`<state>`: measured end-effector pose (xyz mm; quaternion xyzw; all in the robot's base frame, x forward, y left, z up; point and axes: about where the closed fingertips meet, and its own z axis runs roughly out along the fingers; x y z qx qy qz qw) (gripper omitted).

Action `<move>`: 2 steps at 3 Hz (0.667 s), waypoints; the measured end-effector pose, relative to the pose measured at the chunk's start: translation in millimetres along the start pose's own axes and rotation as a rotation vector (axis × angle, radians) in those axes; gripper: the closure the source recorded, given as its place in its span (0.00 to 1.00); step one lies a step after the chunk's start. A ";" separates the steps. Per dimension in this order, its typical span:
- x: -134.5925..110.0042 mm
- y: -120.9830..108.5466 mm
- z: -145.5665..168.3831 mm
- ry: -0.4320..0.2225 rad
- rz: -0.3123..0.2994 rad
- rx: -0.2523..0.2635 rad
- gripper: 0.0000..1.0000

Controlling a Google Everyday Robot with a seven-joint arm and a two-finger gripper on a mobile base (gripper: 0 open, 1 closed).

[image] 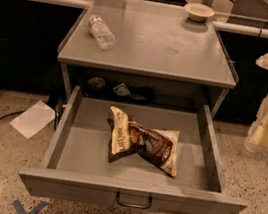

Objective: Pick brown chip bag from top drawer and place on counter

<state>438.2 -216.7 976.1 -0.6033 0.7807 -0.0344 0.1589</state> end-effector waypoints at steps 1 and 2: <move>1.2 -1.0 5.9 -0.011 -0.008 0.004 0.00; 1.0 -10.5 33.9 -0.063 -0.055 -0.002 0.00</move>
Offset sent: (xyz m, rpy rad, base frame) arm 0.0417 0.0015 -0.0655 0.0948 -0.0247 0.1408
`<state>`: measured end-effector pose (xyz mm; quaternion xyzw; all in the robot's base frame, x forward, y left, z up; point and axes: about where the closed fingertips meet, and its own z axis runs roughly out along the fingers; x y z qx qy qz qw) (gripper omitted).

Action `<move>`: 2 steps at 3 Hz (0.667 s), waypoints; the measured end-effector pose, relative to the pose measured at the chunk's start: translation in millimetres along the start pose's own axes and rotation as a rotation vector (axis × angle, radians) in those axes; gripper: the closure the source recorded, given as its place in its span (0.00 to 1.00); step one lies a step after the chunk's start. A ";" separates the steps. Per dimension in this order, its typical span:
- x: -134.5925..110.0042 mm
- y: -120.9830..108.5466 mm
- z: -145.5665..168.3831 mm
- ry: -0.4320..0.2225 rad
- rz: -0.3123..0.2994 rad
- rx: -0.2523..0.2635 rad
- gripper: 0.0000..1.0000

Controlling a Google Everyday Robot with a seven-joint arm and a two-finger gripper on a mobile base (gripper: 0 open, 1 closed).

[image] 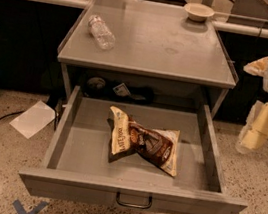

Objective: Pick brown chip bag from top drawer and place on counter

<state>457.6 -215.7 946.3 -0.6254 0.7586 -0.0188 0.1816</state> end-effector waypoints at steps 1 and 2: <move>0.0 0.0 0.0 0.000 0.000 0.000 0.00; -1.9 5.5 15.4 -0.029 0.001 -0.003 0.00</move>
Offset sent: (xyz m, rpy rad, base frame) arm 0.0002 0.0137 -0.0420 0.0727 0.0003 0.0152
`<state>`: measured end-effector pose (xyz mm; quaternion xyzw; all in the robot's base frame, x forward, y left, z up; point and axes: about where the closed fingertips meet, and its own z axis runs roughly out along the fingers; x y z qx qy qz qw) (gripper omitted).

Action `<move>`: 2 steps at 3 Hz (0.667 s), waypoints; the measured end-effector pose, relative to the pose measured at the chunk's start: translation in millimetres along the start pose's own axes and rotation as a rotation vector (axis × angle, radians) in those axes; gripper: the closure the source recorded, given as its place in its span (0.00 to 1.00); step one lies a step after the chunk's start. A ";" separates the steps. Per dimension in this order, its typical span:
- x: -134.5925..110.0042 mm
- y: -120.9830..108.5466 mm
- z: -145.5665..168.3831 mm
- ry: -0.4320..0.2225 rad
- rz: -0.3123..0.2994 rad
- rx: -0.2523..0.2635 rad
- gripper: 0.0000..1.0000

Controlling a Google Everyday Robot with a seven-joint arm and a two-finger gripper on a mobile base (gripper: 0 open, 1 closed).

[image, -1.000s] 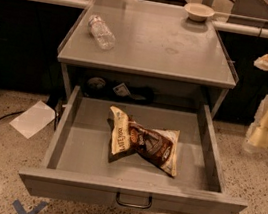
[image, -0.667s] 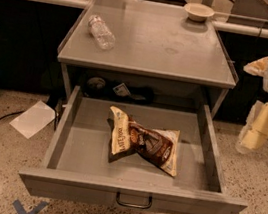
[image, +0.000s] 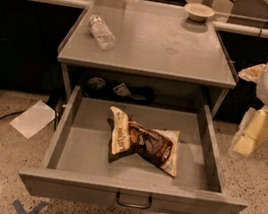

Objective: Pick brown chip bag from top drawer and place on counter

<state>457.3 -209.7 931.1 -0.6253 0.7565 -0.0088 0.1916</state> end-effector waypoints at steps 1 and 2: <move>-5.7 8.3 44.5 -0.070 -0.007 -0.035 0.00; -12.2 12.6 84.9 -0.134 -0.004 -0.056 0.00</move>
Offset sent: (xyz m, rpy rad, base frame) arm 0.0272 0.0501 -0.1212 0.2129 0.0275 0.0698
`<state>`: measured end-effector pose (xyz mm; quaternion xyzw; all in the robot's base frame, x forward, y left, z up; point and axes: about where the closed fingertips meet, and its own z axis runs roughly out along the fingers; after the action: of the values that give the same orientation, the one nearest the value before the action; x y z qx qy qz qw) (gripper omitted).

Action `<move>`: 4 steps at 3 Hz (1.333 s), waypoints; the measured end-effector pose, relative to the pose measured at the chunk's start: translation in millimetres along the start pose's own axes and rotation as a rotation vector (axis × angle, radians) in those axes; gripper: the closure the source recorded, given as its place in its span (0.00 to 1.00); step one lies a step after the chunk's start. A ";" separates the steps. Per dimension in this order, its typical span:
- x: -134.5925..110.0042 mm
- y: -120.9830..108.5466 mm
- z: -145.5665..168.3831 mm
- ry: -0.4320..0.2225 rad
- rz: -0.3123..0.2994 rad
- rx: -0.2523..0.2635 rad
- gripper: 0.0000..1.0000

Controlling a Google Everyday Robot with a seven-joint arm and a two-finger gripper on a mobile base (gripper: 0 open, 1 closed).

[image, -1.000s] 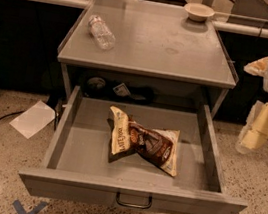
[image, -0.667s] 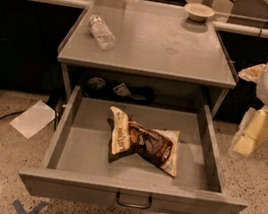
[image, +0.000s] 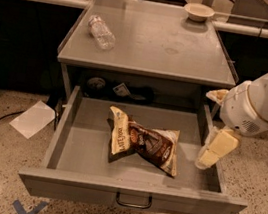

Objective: Pick brown chip bag from top drawer and place on counter

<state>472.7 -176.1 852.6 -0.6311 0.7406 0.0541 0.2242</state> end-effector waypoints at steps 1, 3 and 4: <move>-3.8 -4.4 60.2 -0.071 0.025 -0.028 0.00; -8.7 -6.4 81.0 -0.107 0.004 -0.041 0.00; -21.5 -24.6 122.5 -0.125 -0.055 -0.057 0.00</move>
Offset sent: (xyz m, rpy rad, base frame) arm 0.0144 0.0216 -0.0431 0.0646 0.0241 0.0083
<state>530.8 -116.9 756.7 -0.6527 0.7059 0.1081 0.2532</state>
